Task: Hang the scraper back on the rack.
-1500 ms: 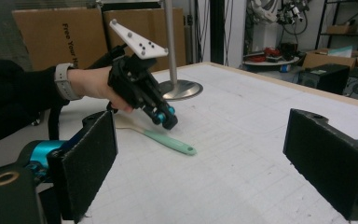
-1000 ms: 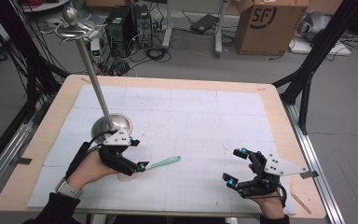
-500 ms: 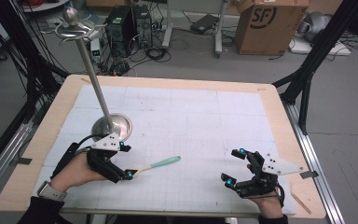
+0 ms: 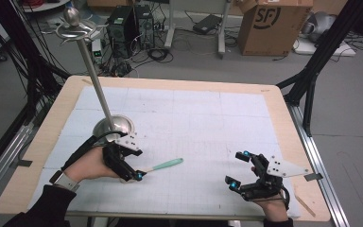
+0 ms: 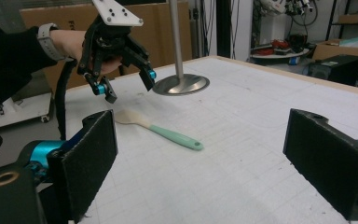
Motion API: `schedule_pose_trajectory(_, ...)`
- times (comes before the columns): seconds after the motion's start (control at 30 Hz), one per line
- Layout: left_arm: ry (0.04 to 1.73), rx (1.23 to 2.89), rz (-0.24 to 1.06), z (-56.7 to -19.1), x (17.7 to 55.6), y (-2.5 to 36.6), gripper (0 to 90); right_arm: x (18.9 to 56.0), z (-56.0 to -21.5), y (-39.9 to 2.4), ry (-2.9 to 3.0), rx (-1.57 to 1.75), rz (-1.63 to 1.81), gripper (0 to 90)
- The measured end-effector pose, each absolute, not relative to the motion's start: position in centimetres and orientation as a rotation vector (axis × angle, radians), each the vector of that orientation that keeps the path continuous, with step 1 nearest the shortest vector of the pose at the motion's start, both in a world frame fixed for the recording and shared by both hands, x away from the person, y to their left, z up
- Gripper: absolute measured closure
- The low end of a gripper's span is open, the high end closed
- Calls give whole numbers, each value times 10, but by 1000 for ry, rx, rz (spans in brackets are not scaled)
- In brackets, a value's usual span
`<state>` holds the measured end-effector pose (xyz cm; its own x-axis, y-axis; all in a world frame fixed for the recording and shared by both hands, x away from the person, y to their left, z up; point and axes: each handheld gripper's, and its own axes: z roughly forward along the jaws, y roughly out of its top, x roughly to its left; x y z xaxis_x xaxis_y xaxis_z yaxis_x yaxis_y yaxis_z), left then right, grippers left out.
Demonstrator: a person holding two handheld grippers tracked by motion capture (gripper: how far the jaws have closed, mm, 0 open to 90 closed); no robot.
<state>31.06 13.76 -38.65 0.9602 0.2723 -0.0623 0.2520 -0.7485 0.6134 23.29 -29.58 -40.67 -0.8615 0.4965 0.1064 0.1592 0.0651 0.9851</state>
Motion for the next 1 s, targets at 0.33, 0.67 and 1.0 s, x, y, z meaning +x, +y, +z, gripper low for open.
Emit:
schedule_pose_trajectory(0.33,305,2714,-2,-394,327,97,416,230,-408,-301,2086,687,1879,86)
schedule_pose_trajectory(0.67,257,2832,11,-398,328,76,572,228,-409,-305,2085,701,1876,86)
schedule_pose_trajectory(1.0,350,2902,-29,-406,333,76,674,228,-410,-305,2089,706,1873,86)
